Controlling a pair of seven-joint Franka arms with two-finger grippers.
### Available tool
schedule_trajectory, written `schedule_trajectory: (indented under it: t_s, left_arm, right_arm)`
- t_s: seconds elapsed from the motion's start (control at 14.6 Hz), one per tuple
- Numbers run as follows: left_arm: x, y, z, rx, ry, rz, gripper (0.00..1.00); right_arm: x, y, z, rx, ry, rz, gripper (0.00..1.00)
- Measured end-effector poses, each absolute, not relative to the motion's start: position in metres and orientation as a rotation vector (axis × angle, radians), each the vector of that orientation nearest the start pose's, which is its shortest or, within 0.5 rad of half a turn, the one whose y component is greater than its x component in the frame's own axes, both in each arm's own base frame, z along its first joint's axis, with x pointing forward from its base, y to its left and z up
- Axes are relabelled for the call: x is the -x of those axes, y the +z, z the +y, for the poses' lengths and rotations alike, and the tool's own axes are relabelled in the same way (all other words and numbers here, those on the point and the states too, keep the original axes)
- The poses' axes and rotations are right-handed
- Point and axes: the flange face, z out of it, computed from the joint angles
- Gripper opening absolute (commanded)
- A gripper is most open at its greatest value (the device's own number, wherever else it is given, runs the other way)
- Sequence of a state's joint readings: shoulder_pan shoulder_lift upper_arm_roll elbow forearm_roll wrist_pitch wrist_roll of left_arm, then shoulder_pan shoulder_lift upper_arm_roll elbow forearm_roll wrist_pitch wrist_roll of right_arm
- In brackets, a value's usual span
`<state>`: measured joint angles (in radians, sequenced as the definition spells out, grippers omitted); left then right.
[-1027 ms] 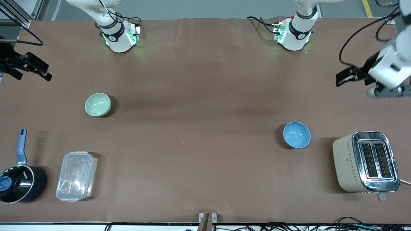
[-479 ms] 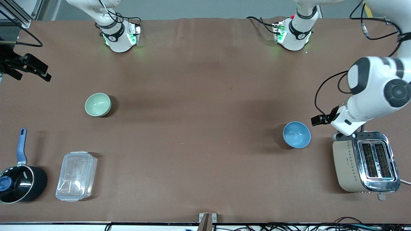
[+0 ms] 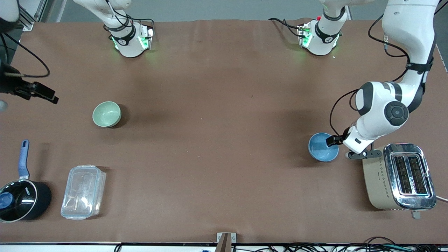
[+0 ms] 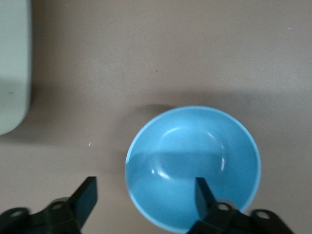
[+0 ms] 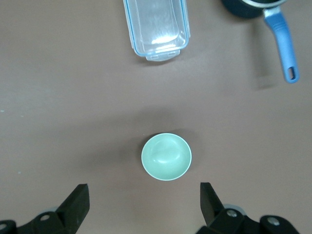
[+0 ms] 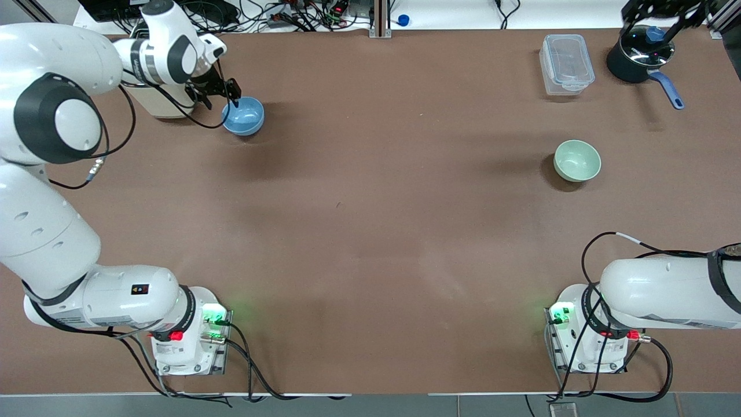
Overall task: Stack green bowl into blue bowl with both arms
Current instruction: 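Grasp the blue bowl rim with the left gripper while the right gripper reaches, then carry the blue bowl to mid-table while the right gripper grasps the green bowl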
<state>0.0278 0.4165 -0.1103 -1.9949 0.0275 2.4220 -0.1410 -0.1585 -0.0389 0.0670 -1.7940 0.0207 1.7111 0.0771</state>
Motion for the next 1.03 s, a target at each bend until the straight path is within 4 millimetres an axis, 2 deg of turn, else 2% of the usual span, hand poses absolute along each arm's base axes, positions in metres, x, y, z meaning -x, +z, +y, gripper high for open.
schedule_trajectory:
  t_s: [0.14,0.34,0.41,0.48,0.62,0.82,1.03]
  left_arm:
    - [-0.61,0.232,-0.048,3.174,-0.031,-0.076,0.72]
    - [-0.609,0.21,-0.046,3.142,-0.013,-0.01,0.48]
    - [-0.609,0.207,-0.043,3.129,-0.009,0.006,0.39]
    - [-0.609,0.206,-0.039,3.124,-0.009,0.007,0.26]
    - [-0.611,0.208,-0.035,3.123,-0.016,-0.002,0.11]
    - [-0.612,0.209,-0.037,3.125,-0.019,0.002,0.01]
    - [-0.617,0.225,-0.056,3.145,-0.057,-0.036,0.0]
  right_arm:
    - [-0.542,0.514,-0.056,3.11,0.097,0.272,1.0]
    - [-0.532,0.455,-0.081,3.11,0.084,0.247,1.0]
    - [-0.528,0.437,-0.089,3.107,0.107,0.246,0.99]
    - [-0.524,0.422,-0.096,3.102,0.142,0.243,0.99]
    - [-0.52,0.388,-0.115,3.088,0.198,0.224,0.98]
    - [-0.512,0.323,-0.141,3.068,0.24,0.198,0.97]
    - [-0.502,0.274,-0.14,3.049,0.304,0.191,0.97]
